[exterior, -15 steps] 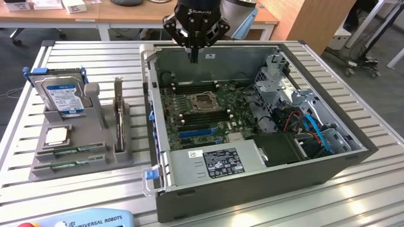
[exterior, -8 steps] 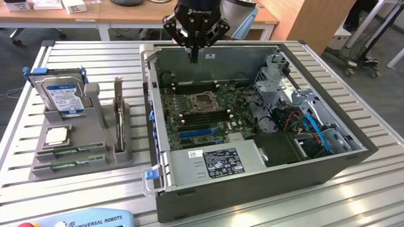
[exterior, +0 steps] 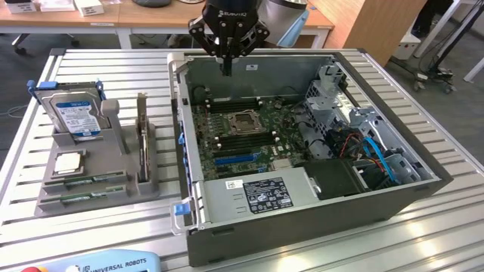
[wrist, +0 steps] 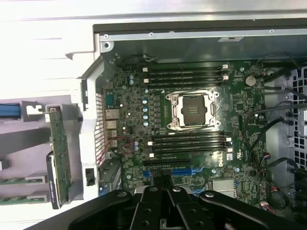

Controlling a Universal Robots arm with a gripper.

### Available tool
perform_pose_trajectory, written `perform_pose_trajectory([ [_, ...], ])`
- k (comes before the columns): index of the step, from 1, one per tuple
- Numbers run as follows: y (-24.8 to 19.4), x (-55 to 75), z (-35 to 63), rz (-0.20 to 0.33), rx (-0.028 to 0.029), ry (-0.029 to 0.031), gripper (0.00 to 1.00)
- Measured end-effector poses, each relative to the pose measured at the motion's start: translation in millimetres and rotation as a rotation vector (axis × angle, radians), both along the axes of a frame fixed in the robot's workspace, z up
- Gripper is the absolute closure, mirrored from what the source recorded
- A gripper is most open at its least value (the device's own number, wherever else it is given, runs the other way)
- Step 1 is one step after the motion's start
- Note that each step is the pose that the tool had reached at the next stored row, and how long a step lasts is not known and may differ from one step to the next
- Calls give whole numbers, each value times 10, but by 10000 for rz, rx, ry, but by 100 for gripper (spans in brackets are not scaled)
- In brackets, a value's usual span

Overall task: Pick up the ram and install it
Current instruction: 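Reach for the ram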

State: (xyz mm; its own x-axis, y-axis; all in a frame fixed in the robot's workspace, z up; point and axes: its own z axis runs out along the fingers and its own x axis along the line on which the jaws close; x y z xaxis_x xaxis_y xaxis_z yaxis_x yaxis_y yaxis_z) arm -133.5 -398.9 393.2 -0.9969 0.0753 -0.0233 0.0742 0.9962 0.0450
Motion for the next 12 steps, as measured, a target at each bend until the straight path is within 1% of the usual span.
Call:
perform_pose_trajectory([
  [12, 0, -483, -2, -1, 1, -2, 90],
])
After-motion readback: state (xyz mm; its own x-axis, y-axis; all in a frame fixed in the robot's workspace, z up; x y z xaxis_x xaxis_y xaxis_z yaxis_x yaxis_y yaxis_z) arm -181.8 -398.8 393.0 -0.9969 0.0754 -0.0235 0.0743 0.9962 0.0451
